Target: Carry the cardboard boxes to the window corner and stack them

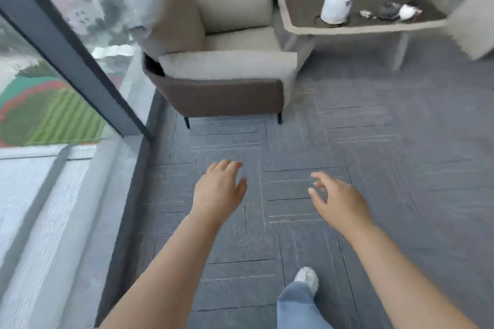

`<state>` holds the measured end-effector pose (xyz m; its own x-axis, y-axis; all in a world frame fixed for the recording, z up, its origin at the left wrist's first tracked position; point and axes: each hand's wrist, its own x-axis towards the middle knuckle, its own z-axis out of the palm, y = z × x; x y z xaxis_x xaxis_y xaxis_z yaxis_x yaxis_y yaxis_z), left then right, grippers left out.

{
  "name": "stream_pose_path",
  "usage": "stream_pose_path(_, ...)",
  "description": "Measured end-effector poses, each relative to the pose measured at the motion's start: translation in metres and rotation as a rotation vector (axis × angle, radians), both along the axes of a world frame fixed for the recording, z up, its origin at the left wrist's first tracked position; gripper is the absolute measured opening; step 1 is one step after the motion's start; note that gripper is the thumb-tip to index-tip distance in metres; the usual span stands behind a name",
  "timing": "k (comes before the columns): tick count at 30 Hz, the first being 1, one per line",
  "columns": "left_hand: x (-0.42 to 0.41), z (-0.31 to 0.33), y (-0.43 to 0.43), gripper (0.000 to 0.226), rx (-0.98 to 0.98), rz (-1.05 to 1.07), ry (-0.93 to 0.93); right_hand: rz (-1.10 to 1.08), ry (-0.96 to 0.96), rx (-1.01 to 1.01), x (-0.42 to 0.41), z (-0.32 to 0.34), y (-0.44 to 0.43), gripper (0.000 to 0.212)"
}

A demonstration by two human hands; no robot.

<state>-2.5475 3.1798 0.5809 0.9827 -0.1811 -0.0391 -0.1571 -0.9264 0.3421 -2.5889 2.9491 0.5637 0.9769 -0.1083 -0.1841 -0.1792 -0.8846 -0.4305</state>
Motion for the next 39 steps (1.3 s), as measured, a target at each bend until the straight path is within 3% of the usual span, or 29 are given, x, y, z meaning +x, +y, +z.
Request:
stream_pose_path(9, 0.060, 0.002, -0.240, 0.035, -0.078, -0.407, -0.031, -0.432, 0.002, 0.042, -0.032, -0.007, -0.202, 0.035)
stream_pose_path(16, 0.103, -0.004, -0.353, 0.030, -0.110, -0.555, -0.010, -0.669, 0.023, 0.106, -0.042, -0.008, -0.300, 0.041)
stream_pose_path(27, 0.243, -0.037, -0.459, 0.031, -0.071, -0.545, 0.064, -0.614, -0.008, 0.083, 0.119, -0.008, -0.426, 0.038)
stream_pose_path(33, 0.346, -0.024, -0.587, 0.033, -0.072, -0.710, 0.055, -0.757, 0.039, 0.081, 0.188, -0.007, -0.526, 0.037)
stream_pose_path(39, 0.392, -0.006, -0.742, 0.034, -0.121, -0.921, 0.040, -1.003, 0.032, 0.099, 0.188, -0.004, -0.618, 0.034)
